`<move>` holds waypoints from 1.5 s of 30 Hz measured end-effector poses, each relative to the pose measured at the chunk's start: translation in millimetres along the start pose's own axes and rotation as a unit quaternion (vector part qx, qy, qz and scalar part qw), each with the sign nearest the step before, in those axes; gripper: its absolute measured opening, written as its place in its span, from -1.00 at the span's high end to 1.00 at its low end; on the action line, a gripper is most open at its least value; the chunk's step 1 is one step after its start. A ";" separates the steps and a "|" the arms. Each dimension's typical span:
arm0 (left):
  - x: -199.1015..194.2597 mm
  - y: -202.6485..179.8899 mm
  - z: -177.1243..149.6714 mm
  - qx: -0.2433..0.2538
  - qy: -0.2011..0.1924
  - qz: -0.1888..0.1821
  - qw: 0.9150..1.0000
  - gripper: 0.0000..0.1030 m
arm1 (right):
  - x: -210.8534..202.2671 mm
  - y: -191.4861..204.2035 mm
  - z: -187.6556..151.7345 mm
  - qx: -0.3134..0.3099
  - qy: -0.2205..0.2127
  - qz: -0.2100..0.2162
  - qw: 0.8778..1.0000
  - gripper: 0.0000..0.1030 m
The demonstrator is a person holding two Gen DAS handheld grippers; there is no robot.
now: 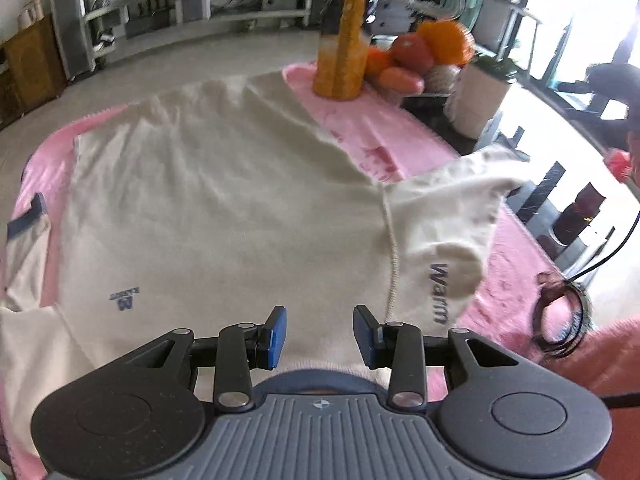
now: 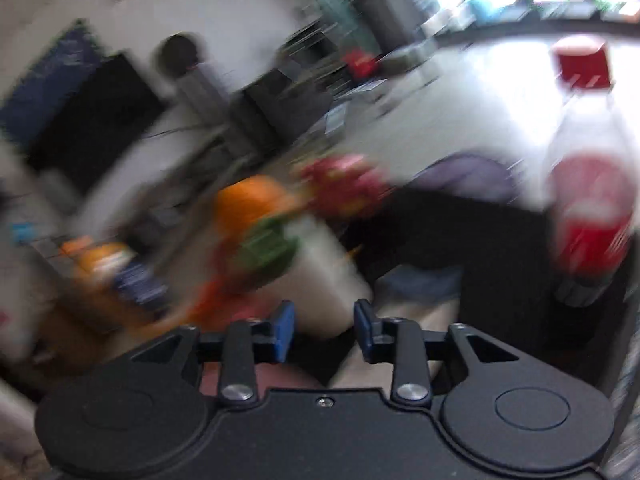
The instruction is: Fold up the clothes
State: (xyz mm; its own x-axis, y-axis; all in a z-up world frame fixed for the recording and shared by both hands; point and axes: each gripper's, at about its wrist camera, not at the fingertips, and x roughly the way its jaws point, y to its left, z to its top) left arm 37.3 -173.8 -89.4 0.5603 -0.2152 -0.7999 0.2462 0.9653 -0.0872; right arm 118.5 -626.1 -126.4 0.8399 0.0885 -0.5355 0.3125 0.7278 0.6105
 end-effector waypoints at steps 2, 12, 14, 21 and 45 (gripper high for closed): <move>-8.0 1.6 -7.5 0.011 0.001 -0.006 1.000 0.29 | -6.6 11.0 -25.2 -0.004 0.053 0.048 0.997 0.07; 42.5 -13.2 -35.7 -0.001 0.005 0.017 1.000 0.33 | 40.9 -18.6 -151.5 0.078 0.291 -0.007 0.954 0.35; 52.8 -17.2 -35.5 0.006 -0.005 0.030 1.000 0.43 | 39.2 -19.6 -157.5 0.078 0.283 -0.017 0.956 0.33; 60.8 -33.7 -59.5 0.025 0.039 -0.015 0.999 0.68 | 45.1 1.1 -167.5 -0.025 0.266 -0.027 0.963 0.97; -45.4 229.3 -83.9 -0.284 -0.068 0.245 0.925 0.37 | 30.1 349.4 -248.8 -0.363 0.285 0.212 0.861 0.39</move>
State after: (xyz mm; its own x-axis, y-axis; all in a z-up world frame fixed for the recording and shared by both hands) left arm 2.0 69.8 -122.9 0.5985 0.2886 -0.7474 -0.4967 0.8656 -0.0635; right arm 142.6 -200.0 -74.5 0.3906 0.6204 -0.6801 -0.5021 0.7628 0.4075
